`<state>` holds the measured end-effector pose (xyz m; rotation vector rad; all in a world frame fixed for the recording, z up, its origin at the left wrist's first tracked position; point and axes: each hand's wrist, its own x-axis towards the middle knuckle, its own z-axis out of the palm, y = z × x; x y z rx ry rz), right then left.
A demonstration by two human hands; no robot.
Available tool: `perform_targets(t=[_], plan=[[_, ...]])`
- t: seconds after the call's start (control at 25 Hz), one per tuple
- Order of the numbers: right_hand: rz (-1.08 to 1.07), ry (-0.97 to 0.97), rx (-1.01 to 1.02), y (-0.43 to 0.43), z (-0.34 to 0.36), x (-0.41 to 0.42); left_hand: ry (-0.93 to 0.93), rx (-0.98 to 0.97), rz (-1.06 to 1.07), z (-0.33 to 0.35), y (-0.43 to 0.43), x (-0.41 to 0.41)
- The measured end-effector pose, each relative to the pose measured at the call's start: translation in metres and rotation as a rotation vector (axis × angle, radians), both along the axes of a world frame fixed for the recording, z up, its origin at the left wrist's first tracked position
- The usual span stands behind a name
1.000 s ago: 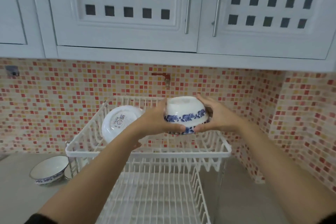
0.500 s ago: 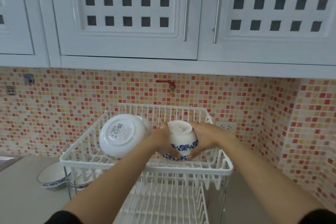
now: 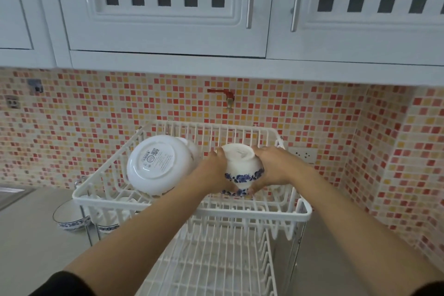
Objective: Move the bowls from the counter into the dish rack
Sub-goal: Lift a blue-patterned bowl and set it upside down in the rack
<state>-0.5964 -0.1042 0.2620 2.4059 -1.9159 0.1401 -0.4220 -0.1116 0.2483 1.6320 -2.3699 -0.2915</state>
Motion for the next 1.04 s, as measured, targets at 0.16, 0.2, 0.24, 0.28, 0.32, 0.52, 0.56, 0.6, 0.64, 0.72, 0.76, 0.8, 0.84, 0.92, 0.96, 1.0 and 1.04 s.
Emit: perform_targets(t=[0.16, 0.2, 0.24, 0.28, 0.32, 0.52, 0.56, 0.6, 0.64, 0.72, 0.76, 0.8, 0.84, 0.92, 0.96, 1.0, 1.04], plan=[[-0.016, -0.01, -0.016, -0.001, -0.001, 0.001, -0.005, 0.007, 0.002, -0.001, -0.002, 0.0], [-0.017, -0.003, -0.017, -0.002, -0.002, 0.001, -0.013, 0.014, 0.003, -0.002, -0.002, 0.0], [-0.016, 0.0, -0.017, -0.002, -0.003, 0.0, -0.018, 0.024, 0.003, -0.002, -0.002, -0.001], [-0.017, -0.006, -0.014, -0.003, -0.004, 0.0, -0.017, 0.041, 0.001, -0.002, -0.001, -0.002], [-0.015, -0.012, -0.011, -0.003, -0.003, -0.001, -0.013, 0.06, -0.001, -0.001, 0.0, -0.002], [-0.018, -0.108, 0.017, 0.007, 0.007, -0.004, -0.025, 0.008, -0.039, 0.01, 0.012, 0.006], [-0.025, -0.099, 0.004, 0.011, 0.01, -0.003, 0.004, -0.029, -0.053, 0.016, 0.016, 0.009], [-0.036, -0.08, -0.027, 0.014, 0.014, 0.001, 0.033, -0.064, -0.066, 0.023, 0.02, 0.014], [-0.045, -0.066, -0.074, 0.018, 0.019, 0.008, 0.059, -0.103, -0.081, 0.032, 0.026, 0.02], [-0.052, -0.087, -0.184, 0.026, 0.03, 0.03, 0.107, -0.176, -0.109, 0.05, 0.037, 0.035], [-0.049, -0.106, -0.24, 0.031, 0.037, 0.047, 0.129, -0.208, -0.107, 0.059, 0.041, 0.048], [-0.041, -0.125, -0.286, 0.036, 0.043, 0.065, 0.146, -0.235, -0.093, 0.067, 0.043, 0.064], [-0.031, -0.14, -0.324, 0.041, 0.048, 0.089, 0.166, -0.263, -0.079, 0.073, 0.044, 0.088], [-0.015, -0.17, -0.362, 0.051, 0.053, 0.124, 0.215, -0.298, -0.058, 0.082, 0.046, 0.125], [-0.003, -0.19, -0.372, 0.056, 0.053, 0.152, 0.229, -0.305, -0.045, 0.084, 0.047, 0.155], [0.006, -0.212, -0.374, 0.059, 0.053, 0.18, 0.231, -0.31, -0.033, 0.084, 0.048, 0.184], [0.016, -0.231, -0.38, 0.061, 0.052, 0.206, 0.227, -0.309, -0.017, 0.082, 0.048, 0.21]])
